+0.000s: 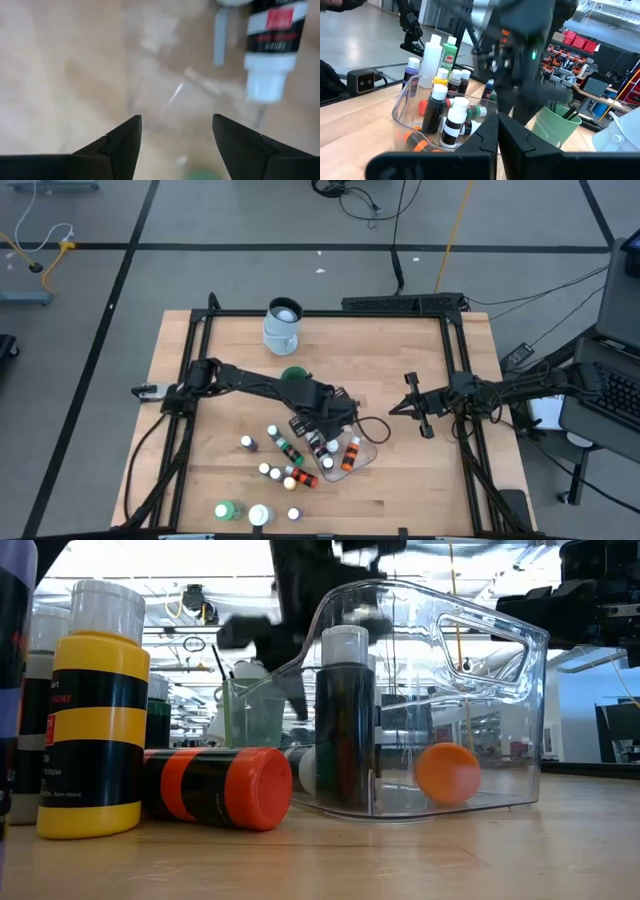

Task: Pick & Place Paint Supplies
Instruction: Adjust the transparent bin on the table

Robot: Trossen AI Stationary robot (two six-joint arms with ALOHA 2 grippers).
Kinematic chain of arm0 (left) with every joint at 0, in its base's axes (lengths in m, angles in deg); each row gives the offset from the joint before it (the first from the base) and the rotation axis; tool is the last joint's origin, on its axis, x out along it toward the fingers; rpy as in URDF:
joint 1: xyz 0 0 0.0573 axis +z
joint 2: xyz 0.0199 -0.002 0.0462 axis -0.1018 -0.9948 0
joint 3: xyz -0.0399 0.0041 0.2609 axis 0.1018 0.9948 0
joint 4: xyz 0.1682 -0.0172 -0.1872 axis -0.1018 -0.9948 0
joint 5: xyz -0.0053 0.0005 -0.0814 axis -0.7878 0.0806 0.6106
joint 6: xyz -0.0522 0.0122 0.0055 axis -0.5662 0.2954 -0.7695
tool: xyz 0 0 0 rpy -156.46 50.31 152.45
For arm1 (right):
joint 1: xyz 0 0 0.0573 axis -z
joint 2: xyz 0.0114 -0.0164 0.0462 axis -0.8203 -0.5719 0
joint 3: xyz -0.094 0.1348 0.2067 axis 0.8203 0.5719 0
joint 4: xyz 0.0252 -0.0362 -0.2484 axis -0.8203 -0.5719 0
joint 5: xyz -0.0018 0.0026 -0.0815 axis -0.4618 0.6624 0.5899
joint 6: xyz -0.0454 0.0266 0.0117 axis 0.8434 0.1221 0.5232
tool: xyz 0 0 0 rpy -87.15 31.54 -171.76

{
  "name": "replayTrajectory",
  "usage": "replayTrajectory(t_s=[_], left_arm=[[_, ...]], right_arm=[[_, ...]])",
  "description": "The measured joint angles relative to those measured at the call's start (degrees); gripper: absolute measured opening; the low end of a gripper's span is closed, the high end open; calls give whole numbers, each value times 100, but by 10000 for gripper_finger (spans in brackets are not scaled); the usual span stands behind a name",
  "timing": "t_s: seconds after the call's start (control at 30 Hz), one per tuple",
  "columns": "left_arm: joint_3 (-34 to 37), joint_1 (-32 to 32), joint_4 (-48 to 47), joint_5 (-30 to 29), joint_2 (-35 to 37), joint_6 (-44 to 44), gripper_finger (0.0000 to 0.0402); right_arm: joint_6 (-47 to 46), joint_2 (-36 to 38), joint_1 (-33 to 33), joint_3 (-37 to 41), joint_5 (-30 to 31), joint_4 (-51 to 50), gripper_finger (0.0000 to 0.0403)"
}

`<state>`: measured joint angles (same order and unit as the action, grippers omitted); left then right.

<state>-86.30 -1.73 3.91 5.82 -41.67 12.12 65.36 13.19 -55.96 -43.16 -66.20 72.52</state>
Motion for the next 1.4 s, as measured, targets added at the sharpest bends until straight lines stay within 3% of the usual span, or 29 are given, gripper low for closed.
replayTrajectory(t_s=[0.2, 0.33, 0.47, 0.67, 0.83, 1.1, 1.4], left_arm=[[-1432, -415, -1355, -823, 2, -1220, 200], [-2040, -798, -2218, -809, 17, -2902, 113], [-1869, -1173, -2504, -742, 20, -4465, 15], [-811, -1638, -2268, -664, 0, -5007, 14], [-164, -1546, -2079, -808, 0, -5219, 7], [233, -1025, -1823, -936, 4, -5425, 6], [500, -683, -960, -984, 6, -4798, 3]], right_arm=[[-78, 1, -1, 0, 0, 42, 4], [-325, 0, 0, 1, 0, 39, 4], [-573, 1, -1, 0, 0, 23, 4], [-603, 0, -2, -1, 0, 24, 4], [-589, 2, -1, 1, 1, 39, 4], [-562, 2, -2, 0, 2, 39, 4], [-562, 1, 0, 0, 2, 20, 4]])
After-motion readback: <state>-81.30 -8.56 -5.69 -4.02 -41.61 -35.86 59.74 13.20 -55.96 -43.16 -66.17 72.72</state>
